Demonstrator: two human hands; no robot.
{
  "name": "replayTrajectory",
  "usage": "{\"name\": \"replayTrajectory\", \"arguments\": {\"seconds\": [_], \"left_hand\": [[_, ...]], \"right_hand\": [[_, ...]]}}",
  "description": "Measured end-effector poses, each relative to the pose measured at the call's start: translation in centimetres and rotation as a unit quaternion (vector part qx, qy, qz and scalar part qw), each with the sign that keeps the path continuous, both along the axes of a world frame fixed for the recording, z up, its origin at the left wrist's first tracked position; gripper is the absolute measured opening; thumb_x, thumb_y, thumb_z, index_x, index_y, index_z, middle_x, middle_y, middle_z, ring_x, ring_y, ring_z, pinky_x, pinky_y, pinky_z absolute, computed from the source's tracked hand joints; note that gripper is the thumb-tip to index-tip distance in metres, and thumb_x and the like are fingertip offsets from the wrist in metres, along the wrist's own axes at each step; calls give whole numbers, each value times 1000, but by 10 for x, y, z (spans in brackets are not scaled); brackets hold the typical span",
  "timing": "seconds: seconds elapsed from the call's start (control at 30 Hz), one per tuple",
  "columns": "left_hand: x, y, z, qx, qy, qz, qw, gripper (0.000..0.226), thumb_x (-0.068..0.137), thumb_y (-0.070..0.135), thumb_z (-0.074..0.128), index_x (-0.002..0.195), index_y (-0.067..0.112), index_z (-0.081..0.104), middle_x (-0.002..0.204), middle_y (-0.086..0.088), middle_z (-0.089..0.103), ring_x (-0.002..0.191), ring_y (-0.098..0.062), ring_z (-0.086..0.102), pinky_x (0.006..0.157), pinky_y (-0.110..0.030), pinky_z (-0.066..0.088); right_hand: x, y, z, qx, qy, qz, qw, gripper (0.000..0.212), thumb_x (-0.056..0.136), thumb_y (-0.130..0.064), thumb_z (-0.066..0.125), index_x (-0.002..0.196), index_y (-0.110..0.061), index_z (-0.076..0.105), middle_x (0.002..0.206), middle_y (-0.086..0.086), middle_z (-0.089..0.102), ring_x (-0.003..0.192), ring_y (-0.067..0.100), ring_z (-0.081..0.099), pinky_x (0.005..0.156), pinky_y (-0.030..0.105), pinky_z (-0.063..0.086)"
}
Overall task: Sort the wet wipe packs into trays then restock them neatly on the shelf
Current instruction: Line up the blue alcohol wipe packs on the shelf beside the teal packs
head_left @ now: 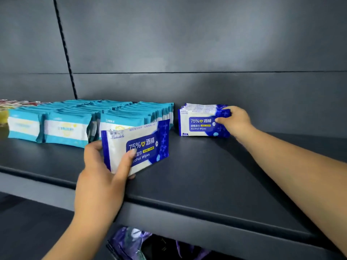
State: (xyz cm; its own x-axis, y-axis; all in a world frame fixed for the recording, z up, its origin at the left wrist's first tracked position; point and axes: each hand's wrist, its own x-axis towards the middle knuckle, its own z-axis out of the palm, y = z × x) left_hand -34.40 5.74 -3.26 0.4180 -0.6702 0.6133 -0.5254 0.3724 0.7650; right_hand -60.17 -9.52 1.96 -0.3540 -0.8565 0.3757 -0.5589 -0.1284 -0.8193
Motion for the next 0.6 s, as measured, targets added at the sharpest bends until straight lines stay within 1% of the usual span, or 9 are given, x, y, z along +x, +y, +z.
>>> {"name": "replayTrajectory", "arguments": {"seconds": [0.07,0.13,0.3,0.4,0.43,0.5,0.53,0.57,0.6], "left_hand": [[1,0,0,-1,1,-9,1000,39,81,32,63,100,22,31,75,26,38,78,-19,41,64,-30,24],[1,-1,0,-1,1,-17,1000,39,82,33,63,100,23,31,76,27,38,79,-18,42,65,-30,25],[2,0,-1,4,-8,-31,999,38,83,34,61,101,24,29,76,27,38,79,-18,43,66,-29,29],[2,-1,-1,5,-1,-33,999,36,84,36,59,103,22,32,75,23,42,78,-19,45,66,-29,31],[1,-1,-1,5,2,-34,999,36,84,37,58,106,19,35,76,18,46,79,-19,45,66,-30,31],[0,2,-1,-3,6,-36,999,45,85,40,53,116,11,38,87,8,52,81,-20,47,66,-30,30],[0,5,0,-12,2,-38,999,51,83,44,49,119,9,38,93,5,52,81,-20,48,65,-29,29],[-1,8,1,-22,-3,-39,999,58,80,47,44,120,7,38,95,4,52,81,-20,48,64,-28,29],[-1,10,2,-32,-8,-43,999,62,77,48,41,121,5,38,96,4,52,81,-20,49,63,-27,28]], "right_hand": [[0,0,-4,-12,39,-33,999,39,83,-15,67,120,-11,56,123,5,58,113,24,54,92,28,40],[0,-1,-8,-5,63,-63,996,46,83,-21,68,124,-10,50,127,8,55,116,26,52,91,28,39],[1,2,-17,52,80,-63,993,57,82,-22,68,130,-10,40,132,11,49,122,26,46,93,31,37],[4,9,-18,61,85,-66,992,61,83,-20,68,134,-11,36,137,11,42,123,26,45,95,31,37],[5,13,-15,39,78,-74,993,62,83,-19,68,135,-12,35,139,10,38,125,25,43,97,31,36],[16,27,-2,-72,27,-75,994,57,84,-20,67,134,-15,39,136,8,37,121,21,44,98,30,36],[26,37,8,-119,-30,-46,991,51,84,-21,66,130,-16,44,130,6,42,113,18,47,95,30,39],[37,49,17,-132,-104,16,986,42,85,-24,66,123,-17,49,121,4,48,104,15,50,93,30,43],[51,64,25,-97,-179,111,973,33,86,-28,64,115,-18,53,112,1,53,98,14,53,90,31,46]]}}
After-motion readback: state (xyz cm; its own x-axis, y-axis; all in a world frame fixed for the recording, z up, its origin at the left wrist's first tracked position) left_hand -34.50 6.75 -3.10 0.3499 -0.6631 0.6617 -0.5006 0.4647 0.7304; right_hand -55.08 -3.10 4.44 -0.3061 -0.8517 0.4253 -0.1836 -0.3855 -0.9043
